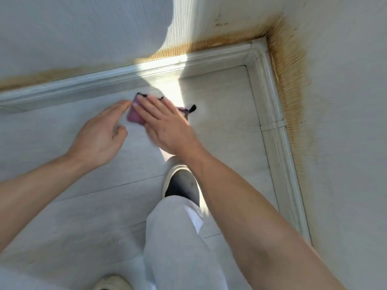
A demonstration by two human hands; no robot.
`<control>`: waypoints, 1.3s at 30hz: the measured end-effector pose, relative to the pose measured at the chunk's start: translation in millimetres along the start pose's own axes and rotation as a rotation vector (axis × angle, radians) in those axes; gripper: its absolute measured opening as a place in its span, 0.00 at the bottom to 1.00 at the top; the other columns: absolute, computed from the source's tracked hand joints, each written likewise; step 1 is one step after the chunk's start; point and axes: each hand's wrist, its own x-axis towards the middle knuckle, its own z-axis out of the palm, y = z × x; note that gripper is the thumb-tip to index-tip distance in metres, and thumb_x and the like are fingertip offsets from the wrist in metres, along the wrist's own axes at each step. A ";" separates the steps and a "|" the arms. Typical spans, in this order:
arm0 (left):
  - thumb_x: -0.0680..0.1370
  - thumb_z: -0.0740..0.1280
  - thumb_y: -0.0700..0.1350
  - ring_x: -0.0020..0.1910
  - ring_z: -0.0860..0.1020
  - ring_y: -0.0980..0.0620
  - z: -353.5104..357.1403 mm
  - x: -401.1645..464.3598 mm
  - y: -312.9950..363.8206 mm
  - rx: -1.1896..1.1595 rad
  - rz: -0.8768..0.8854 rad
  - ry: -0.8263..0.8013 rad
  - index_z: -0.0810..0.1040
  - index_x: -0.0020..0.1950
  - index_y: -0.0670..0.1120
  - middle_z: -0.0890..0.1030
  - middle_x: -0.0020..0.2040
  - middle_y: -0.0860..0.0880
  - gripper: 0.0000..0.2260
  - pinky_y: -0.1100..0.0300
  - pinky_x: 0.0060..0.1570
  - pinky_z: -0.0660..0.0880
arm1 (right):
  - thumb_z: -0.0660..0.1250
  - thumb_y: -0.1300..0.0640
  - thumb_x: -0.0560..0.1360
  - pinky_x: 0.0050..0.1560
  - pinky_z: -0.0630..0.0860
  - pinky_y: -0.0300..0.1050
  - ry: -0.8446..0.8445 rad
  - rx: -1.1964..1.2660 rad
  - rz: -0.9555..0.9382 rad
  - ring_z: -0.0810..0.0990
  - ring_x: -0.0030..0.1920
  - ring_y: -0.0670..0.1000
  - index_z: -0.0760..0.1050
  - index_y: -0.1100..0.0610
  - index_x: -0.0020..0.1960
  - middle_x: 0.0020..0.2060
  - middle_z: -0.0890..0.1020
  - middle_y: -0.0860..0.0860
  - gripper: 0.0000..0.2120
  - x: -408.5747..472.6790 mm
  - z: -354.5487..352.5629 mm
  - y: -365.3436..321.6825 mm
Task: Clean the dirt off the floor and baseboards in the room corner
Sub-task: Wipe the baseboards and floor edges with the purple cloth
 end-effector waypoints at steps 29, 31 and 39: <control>0.84 0.62 0.42 0.68 0.74 0.58 31.2 -13.5 31.6 -0.247 -0.068 -0.129 0.66 0.76 0.62 0.77 0.69 0.62 0.23 0.58 0.67 0.68 | 0.51 0.64 0.81 0.79 0.59 0.54 0.028 -0.251 0.832 0.59 0.81 0.60 0.55 0.66 0.82 0.81 0.57 0.62 0.29 -157.2 -39.5 58.1; 0.84 0.62 0.42 0.68 0.74 0.58 34.3 -18.5 30.3 -0.251 -0.079 -0.133 0.67 0.77 0.60 0.77 0.69 0.61 0.23 0.59 0.66 0.68 | 0.53 0.64 0.82 0.79 0.57 0.52 0.013 -0.237 0.823 0.57 0.81 0.59 0.53 0.66 0.82 0.82 0.55 0.62 0.29 -150.1 -39.6 63.4; 0.83 0.62 0.41 0.69 0.76 0.56 33.5 -19.8 29.1 -0.274 -0.087 -0.119 0.68 0.77 0.57 0.79 0.68 0.60 0.23 0.56 0.69 0.70 | 0.45 0.48 0.87 0.82 0.46 0.54 -0.098 -0.175 0.328 0.48 0.83 0.55 0.51 0.57 0.84 0.83 0.50 0.54 0.28 -127.6 -31.7 52.2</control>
